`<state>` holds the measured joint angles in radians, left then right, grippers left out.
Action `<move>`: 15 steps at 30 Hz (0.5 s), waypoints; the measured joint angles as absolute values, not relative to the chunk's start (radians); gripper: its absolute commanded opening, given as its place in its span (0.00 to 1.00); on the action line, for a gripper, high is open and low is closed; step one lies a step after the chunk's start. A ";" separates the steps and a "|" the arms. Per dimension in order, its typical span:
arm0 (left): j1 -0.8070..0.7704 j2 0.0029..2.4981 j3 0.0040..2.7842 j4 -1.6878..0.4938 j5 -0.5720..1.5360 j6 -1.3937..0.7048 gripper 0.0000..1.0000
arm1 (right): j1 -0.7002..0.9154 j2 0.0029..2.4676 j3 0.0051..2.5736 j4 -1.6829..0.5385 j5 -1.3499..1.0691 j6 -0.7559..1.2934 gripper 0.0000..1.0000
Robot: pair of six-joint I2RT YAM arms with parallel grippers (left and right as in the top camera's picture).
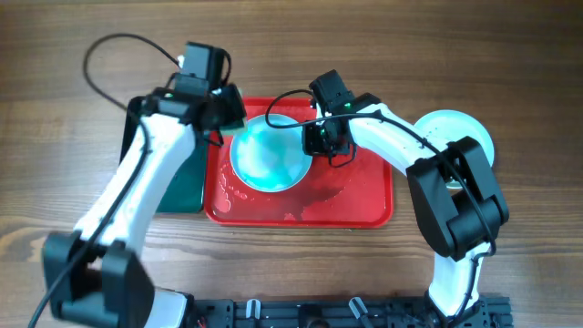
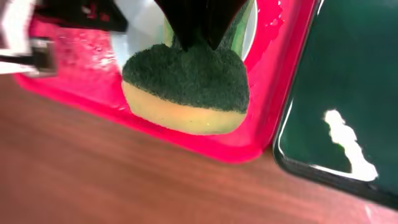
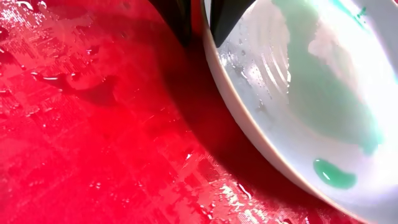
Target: Clean dirty plates on tray and stack at the side
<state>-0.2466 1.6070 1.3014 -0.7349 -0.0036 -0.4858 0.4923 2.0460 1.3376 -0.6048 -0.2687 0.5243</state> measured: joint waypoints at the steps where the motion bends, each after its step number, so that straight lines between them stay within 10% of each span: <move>1: -0.245 1.590 1.306 -0.745 -0.004 -0.486 0.04 | 0.492 2.046 1.338 -0.606 -0.269 0.530 0.04; 7: -0.245 1.598 1.306 -0.782 -0.007 -0.486 0.04 | 0.492 2.037 1.338 -0.662 -0.285 0.526 0.04; 15: -0.245 1.598 1.306 -0.786 -0.011 -0.486 0.04 | 0.542 1.646 1.329 -0.913 0.315 0.496 0.04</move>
<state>-0.2451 1.5982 1.3064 -0.7856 -0.0109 -0.4862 0.5419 1.6459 1.3293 -0.9131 0.3145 0.4965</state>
